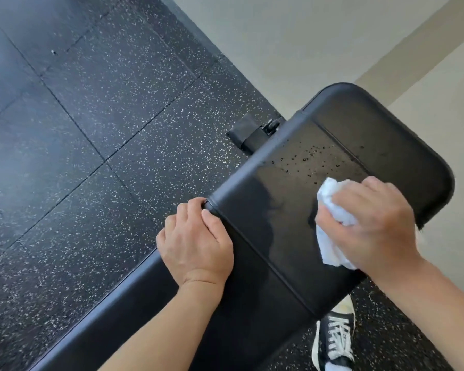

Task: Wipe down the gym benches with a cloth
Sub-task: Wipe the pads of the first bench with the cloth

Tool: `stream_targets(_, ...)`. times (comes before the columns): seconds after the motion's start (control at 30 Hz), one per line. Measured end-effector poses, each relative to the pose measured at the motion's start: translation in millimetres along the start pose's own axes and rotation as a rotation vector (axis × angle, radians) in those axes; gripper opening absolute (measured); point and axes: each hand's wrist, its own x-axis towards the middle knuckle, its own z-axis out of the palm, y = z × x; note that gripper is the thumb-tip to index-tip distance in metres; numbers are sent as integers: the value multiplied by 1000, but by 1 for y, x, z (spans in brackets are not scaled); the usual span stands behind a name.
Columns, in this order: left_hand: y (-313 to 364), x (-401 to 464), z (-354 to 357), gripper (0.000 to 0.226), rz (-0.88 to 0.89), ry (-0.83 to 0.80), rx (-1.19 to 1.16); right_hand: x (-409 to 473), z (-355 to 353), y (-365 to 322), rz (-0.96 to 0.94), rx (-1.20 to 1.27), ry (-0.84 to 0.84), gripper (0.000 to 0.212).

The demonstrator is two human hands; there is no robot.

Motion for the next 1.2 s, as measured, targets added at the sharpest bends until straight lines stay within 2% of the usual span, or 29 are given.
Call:
stream_targets(0.1,0,-1,0,35,7,13,-4,44,34,-32,83,19,46,23)
stream_targets(0.17,0,0,0,37,11,18,-9,73,57,-61,94,37,16,22)
stream_targets(0.27,-1,1,2,41,7,7,10,93,79,-100,50,58,-84,31)
stream_targets(0.37,-2,1,2,47,-5,-23,9,74,78,-118,-2,147,-75,34)
stream_targets(0.47,-2,1,2,52,-13,-33,2,32,55,-110,-66,203,-38,29)
stream_targets(0.63,-2,0,2,46,9,-17,-7,-29,4,-46,-129,80,-36,30)
stream_targets(0.77,-2,0,1,46,6,-20,-2,-15,-6,1,38,-24,38,27)
stream_targets(0.9,-1,-1,0,47,0,-26,-9,43,23,-16,230,-11,92,22)
stream_targets(0.97,0,-1,0,48,-5,-26,-12,78,42,-40,249,17,42,17)
stream_targets(1.07,0,-2,1,49,-9,-17,-14,114,74,-80,171,-5,-138,18)
stream_targets(1.2,0,-1,2,54,-6,-17,-2,112,91,-117,74,25,-232,21)
